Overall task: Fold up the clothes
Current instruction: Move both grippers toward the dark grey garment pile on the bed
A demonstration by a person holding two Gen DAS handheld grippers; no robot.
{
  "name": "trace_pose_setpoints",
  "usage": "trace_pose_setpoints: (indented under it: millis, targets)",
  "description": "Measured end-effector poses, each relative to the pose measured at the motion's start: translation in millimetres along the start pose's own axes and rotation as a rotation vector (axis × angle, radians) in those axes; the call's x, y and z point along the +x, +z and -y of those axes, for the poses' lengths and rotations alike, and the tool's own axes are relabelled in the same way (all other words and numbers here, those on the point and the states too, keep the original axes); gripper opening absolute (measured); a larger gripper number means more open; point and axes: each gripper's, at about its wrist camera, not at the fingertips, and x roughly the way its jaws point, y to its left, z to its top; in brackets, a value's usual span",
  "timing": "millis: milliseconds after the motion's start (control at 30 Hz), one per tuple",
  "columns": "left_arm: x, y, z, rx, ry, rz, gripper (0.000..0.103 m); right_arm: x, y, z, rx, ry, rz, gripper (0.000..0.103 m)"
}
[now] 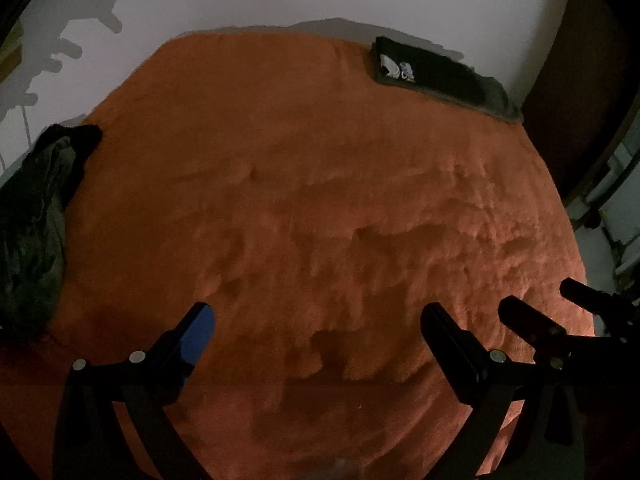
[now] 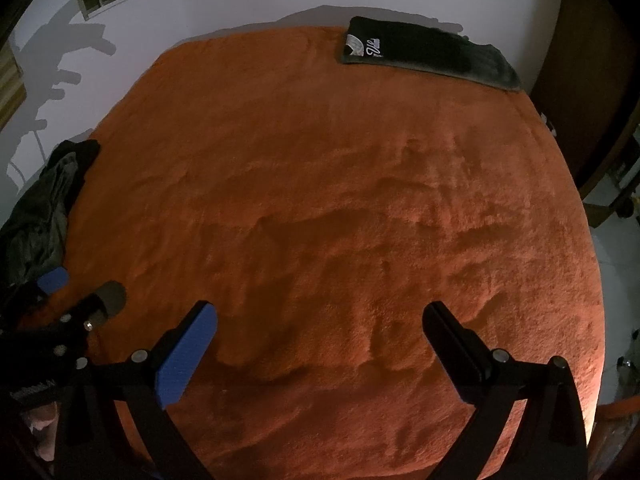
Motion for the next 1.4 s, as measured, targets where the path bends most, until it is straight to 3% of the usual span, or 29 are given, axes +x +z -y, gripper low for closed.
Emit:
trace_pose_setpoints:
  millis: [233,333,500,600,833,1033,1167,1400]
  targets:
    - [-0.7,-0.5,4.5,0.073,0.001,0.021,0.102,1.4,-0.9,-0.6,-0.005,-0.003,0.007,0.103]
    - [8.6,-1.5,-5.8,0.012,-0.056,-0.039,0.102,3.5,-2.8,-0.7,-0.001,-0.006,0.004,0.103]
    - [14.9,-8.5,-28.4,-0.134,-0.154,-0.074,0.102,4.7,-0.9,-7.0,-0.019,-0.015,0.001,0.103]
    - [17.5,-12.3,-31.2,-0.159,-0.205,-0.100,0.102,6.4,0.2,-8.5,-0.030,-0.021,-0.002,0.103]
    - [9.1,-12.2,-42.0,-0.162,-0.282,-0.079,0.102,10.3,2.6,-12.0,-0.055,-0.036,-0.008,0.103]
    - [-1.8,-21.7,-84.4,-0.254,-0.191,-0.030,0.102,6.1,10.2,-44.4,-0.157,-0.010,0.012,0.103]
    - [-7.9,-29.7,-118.4,-0.331,-0.111,-0.016,0.102,1.3,12.3,-75.1,-0.253,0.032,0.042,0.103]
    - [-19.2,-46.3,-178.7,-0.455,0.032,0.005,0.102,8.4,28.7,-123.3,-0.368,0.135,0.020,0.103]
